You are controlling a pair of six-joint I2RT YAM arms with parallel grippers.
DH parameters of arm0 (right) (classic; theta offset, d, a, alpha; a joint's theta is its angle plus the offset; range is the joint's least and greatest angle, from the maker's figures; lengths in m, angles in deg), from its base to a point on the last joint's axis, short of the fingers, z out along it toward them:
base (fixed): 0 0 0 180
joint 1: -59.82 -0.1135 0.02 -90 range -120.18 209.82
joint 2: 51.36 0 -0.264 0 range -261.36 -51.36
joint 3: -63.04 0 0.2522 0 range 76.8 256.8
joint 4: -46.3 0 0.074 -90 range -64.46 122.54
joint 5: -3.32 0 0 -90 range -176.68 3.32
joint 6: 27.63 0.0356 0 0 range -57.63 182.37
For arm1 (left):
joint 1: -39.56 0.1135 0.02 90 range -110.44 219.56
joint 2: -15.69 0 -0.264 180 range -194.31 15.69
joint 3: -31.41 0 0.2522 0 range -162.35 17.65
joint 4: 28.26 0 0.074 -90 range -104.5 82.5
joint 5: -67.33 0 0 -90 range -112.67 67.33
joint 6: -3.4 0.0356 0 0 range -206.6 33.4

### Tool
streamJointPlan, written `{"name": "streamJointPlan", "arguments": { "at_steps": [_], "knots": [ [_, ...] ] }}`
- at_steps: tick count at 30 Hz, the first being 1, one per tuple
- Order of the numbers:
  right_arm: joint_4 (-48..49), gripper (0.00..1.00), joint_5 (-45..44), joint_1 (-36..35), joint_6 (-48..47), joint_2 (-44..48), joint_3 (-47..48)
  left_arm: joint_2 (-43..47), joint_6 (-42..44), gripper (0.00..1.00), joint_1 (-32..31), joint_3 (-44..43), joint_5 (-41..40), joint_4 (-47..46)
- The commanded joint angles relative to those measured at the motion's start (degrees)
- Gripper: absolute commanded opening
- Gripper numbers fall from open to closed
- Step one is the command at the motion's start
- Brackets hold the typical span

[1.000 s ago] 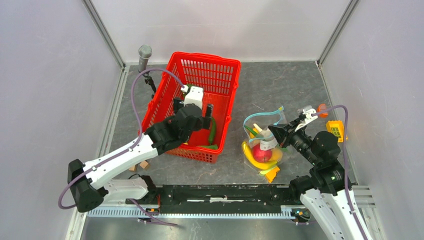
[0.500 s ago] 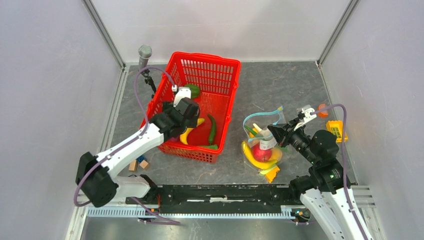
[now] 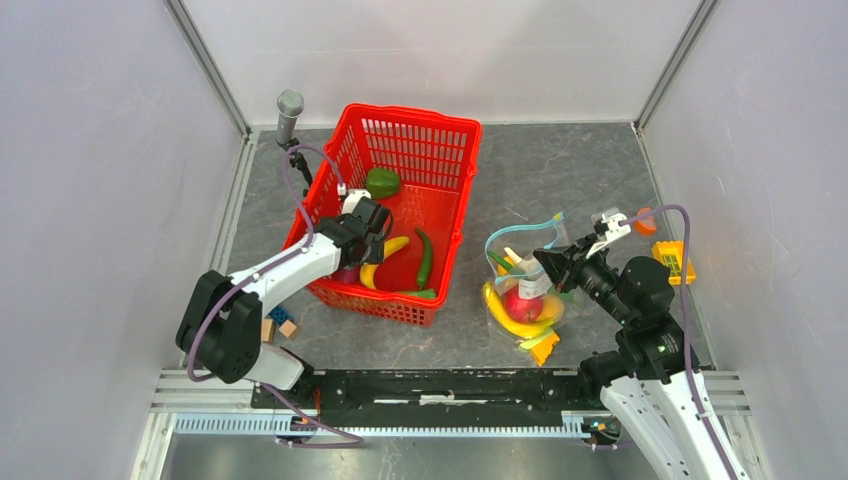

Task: Place the food in the zip-top bag and seal the zipper
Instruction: Pick up the fake vegetable from the bin.

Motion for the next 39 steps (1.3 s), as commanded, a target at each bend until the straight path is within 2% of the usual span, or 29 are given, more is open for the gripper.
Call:
{"name": "streamJointPlan", "arguments": {
  "at_steps": [1,8,17,18,19,23,27,32,39],
  "knots": [
    [3.56,0.07,0.09,0.06,1.32,-0.29,0.42,0.34,-2.07,0.99,2.26,1.91,1.32,-4.37],
    [3.54,0.07,0.02,0.03,1.14,-0.34,0.15,-1.54,-2.39,0.94,3.60,3.46,2.94,-6.39],
    [3.74,0.07,-0.79,0.03,0.80,-0.01,-0.61,-2.51,-2.47,0.82,4.17,5.18,6.42,-10.77],
    [3.85,0.08,-0.75,0.04,0.81,-0.02,-0.79,-2.54,-2.64,0.74,4.29,5.53,7.24,-11.31],
    [3.72,0.07,-0.65,0.09,0.81,-0.20,-0.82,-2.61,-2.93,0.71,4.30,5.79,7.76,-11.63],
    [3.46,0.07,-0.72,0.03,0.52,0.13,-0.82,-2.48,-3.61,0.66,4.30,6.47,9.06,-12.96],
    [3.14,0.07,-1.25,0.03,0.20,0.47,-0.89,-0.76,-3.52,0.49,4.30,7.59,12.51,-14.70],
    [3.68,0.07,-0.90,0.02,0.70,0.67,-1.69,2.69,-2.76,0.32,4.30,8.27,13.15,-14.90],
    [3.43,0.07,-1.42,0.09,0.46,1.06,-1.78,8.47,-2.59,0.25,4.30,10.34,13.13,-16.70]
  ]
}}
